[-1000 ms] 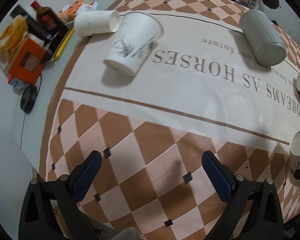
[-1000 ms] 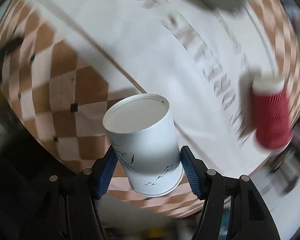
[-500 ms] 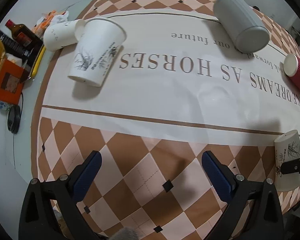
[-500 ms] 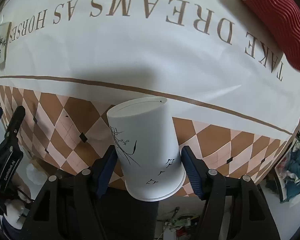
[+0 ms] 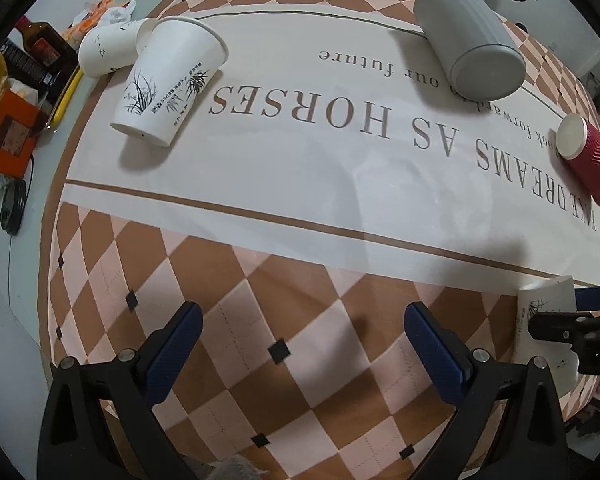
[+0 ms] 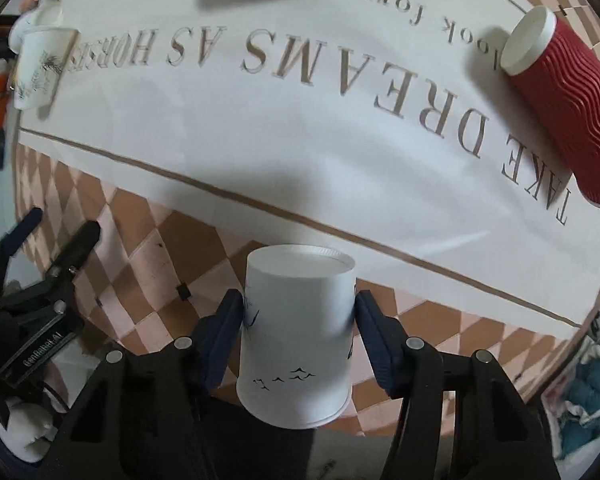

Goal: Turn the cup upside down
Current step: 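Rotate the right gripper to turn the cup rim-down, then lower the cup rim-down onto the cloth and open the right gripper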

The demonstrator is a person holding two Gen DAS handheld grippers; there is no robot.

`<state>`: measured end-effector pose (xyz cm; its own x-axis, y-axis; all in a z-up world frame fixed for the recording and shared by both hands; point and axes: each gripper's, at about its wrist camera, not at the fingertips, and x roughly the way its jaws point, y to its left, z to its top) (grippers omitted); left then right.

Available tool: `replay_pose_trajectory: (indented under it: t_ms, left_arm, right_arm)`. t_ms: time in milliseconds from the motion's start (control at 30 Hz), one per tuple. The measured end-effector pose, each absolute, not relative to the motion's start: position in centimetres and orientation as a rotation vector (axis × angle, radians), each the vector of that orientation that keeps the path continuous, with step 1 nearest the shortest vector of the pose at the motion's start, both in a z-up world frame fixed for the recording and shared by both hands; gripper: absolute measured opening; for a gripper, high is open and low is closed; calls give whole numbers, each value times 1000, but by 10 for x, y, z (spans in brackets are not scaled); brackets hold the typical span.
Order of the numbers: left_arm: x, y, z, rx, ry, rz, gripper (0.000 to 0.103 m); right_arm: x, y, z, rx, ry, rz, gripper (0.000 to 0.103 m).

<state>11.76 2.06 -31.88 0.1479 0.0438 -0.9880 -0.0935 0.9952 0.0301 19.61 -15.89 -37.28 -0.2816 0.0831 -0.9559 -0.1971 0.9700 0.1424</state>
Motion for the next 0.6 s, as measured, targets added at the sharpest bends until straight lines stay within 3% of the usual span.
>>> replay_pose_trajectory:
  t_ms: [167, 333, 600]
  left_arm:
    - [119, 12, -321, -62, 1426, 127, 103]
    - [118, 13, -328, -86, 1437, 160, 103]
    - [120, 17, -336, -55, 1438, 158, 103]
  right_arm:
    - [194, -175, -338, 24, 1644, 291, 59]
    - [201, -182, -306, 92, 1324, 256, 59]
    - [191, -181, -311, -15, 952, 182, 59]
